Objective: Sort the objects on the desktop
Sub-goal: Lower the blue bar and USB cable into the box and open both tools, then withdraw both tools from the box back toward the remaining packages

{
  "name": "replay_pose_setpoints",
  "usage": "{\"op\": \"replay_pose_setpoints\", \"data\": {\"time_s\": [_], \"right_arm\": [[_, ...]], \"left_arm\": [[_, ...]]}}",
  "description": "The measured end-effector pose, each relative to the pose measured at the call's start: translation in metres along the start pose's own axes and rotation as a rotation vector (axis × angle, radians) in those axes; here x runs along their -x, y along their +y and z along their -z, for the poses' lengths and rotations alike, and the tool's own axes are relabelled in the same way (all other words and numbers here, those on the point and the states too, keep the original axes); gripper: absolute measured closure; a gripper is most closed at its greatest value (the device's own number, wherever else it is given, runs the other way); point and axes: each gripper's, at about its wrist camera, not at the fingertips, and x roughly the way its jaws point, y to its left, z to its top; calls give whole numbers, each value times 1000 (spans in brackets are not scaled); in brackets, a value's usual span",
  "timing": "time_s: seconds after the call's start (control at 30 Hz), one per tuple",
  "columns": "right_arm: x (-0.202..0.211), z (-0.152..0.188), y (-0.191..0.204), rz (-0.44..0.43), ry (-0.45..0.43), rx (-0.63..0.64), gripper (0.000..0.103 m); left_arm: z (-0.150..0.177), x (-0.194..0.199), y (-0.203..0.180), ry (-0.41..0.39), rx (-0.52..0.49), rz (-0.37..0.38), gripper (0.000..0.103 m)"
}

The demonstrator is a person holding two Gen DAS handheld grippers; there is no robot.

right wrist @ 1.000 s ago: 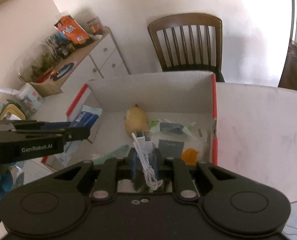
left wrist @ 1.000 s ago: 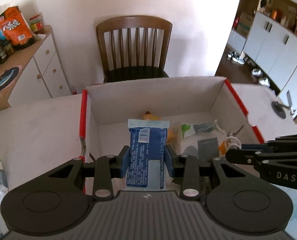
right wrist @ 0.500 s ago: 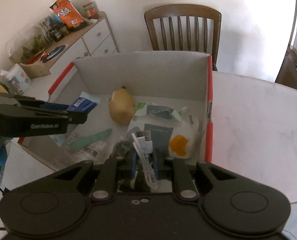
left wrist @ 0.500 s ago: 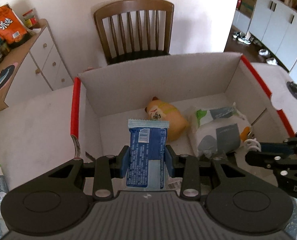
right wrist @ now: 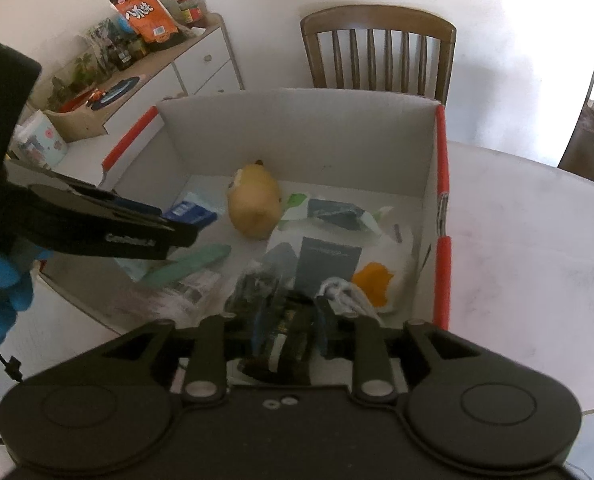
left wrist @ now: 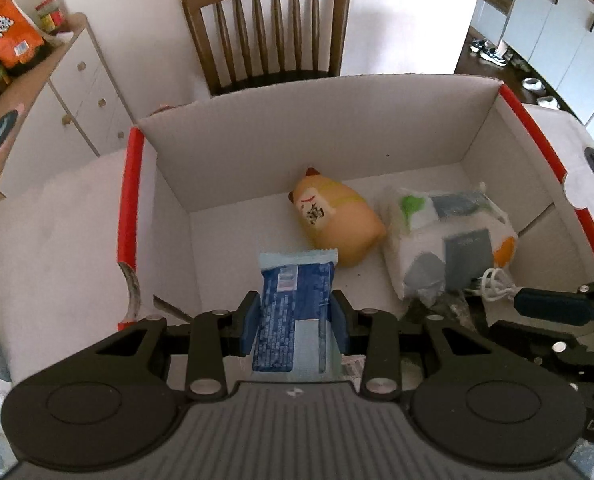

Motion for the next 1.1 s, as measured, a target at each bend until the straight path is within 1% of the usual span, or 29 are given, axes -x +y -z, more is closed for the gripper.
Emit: {"op": "replay_pose_setpoints", "data": {"time_s": [0.07, 0.13, 0.2, 0.27, 0.3, 0.37, 0.47, 0.5, 0.67, 0.77, 0.83, 0.97, 1.0, 1.03, 1.07, 1.1], "right_arm": [[0, 0, 0, -1, 0, -3, 74], [1, 0, 0, -9, -1, -5, 71], [2, 0, 1, -21, -2, -1, 63], [3, 0, 3, -27, -11, 2, 58], [4, 0, 5, -26, -14, 6, 56], [5, 1, 7, -21, -18, 12, 55], [8, 1, 7, -22, -26, 8, 53], [10, 1, 7, -18, -29, 7, 50], [22, 1, 6, -15, -42, 1, 49], [31, 3, 8, -13, -55, 9, 47], [38, 3, 10, -11, -66, 12, 42], [48, 5, 14, 0, -82, 18, 39], [50, 5, 14, -1, -85, 18, 34], [53, 6, 16, -4, -87, 22, 32], [55, 7, 17, -8, -88, 27, 31], [58, 8, 18, -10, -90, 33, 30]], "left_arm": [[-1, 0, 1, 1, 4, -7, 66], [-2, 0, 2, 2, 13, -11, 64], [-2, 2, 3, -1, 25, -8, 55], [-1, 5, 3, -9, 34, 7, 51], [-2, 7, 2, -14, 33, 11, 48], [-2, 11, 0, -23, 30, 4, 44], [-1, 18, -1, -31, 35, 16, 44], [0, 22, -2, -36, 38, 18, 44], [3, 40, -8, -59, 38, 46, 44], [6, 53, -12, -79, 31, 41, 44], [8, 61, -15, -86, 24, 39, 44], [15, 74, -16, -104, 27, 43, 44], [17, 78, -16, -108, 29, 46, 44], [19, 81, -15, -111, 29, 47, 44], [20, 83, -15, -114, 29, 47, 39], [23, 86, -16, -120, 25, 47, 30]]}}
